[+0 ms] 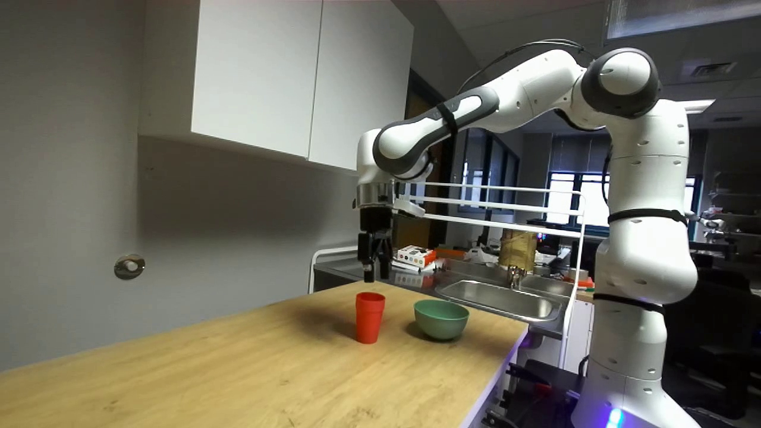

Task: Pour the contents in the cup into the bowl

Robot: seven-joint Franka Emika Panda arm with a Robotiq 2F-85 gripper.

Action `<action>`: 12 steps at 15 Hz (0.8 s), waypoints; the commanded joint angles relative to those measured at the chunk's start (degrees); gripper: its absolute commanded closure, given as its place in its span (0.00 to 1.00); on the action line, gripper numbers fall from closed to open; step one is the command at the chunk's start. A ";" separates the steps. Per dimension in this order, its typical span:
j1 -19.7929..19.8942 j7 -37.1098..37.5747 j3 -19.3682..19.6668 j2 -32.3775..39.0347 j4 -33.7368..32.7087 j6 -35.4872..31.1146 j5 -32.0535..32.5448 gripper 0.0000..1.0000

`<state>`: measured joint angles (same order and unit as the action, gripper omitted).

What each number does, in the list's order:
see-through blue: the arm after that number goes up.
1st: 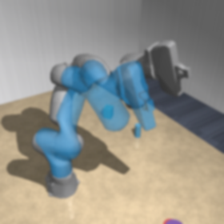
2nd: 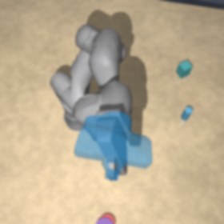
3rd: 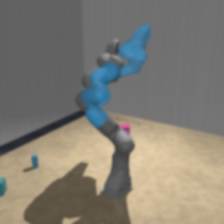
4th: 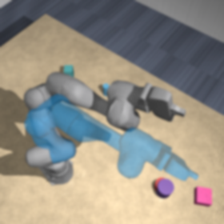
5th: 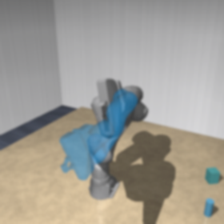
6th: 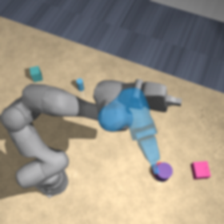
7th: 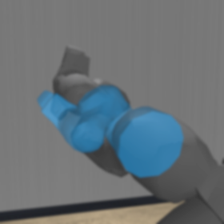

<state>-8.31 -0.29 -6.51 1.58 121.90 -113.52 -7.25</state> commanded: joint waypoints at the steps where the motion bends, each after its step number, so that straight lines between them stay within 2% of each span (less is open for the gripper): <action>1: 0.55 -0.78 -0.21 6.80 -6.79 2.12 -0.01 0.00; 10: 2.18 -0.87 0.29 16.57 -13.90 4.13 -0.37 0.00; 11: 2.25 -0.78 0.29 17.17 -14.28 4.26 -0.22 0.25; 12: 2.29 -0.73 0.29 17.71 -14.67 4.43 -0.14 0.25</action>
<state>-6.39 -0.29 -6.25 17.03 110.50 -111.61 -7.24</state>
